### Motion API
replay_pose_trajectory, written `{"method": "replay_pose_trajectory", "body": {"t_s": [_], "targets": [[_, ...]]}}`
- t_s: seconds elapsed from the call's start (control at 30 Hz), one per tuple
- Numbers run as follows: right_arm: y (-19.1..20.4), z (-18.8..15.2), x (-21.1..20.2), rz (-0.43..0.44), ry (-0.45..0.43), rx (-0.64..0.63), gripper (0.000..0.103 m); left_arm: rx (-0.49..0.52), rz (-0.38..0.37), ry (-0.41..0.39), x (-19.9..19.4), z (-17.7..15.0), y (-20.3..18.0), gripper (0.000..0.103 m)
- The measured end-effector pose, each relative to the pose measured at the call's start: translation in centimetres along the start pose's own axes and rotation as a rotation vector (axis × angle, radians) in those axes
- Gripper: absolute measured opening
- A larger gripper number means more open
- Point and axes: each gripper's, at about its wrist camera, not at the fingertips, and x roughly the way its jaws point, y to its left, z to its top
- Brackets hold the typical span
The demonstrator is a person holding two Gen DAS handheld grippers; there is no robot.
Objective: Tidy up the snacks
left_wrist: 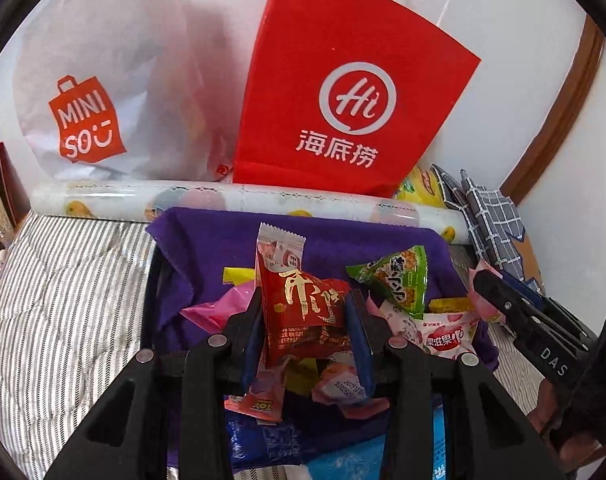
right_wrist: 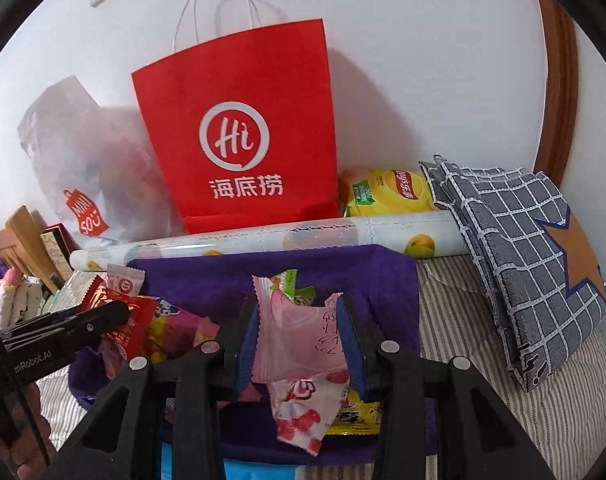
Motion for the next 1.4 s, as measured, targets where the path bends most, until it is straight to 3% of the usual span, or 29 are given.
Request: {"method": "replay_pose_trajectory", "body": {"t_s": [0.17,0.43,1.4], "targets": [[0.3,0.0,-0.1,0.034,-0.008,0.004,0.036,-0.001,-0.014,-0.002,0.2,-0.1,-0.3,0.038],[1.3,-0.6,0.9,-0.032,-0.006,-0.054,0.037,-0.003,-0.001,-0.001,0.5,0.1,-0.3,0.038],[0.5,-0.9,1.7,-0.014,0.048,-0.013,0.039,-0.024,0.02,0.053,2.1,-0.4,0.4,0.037]]}}
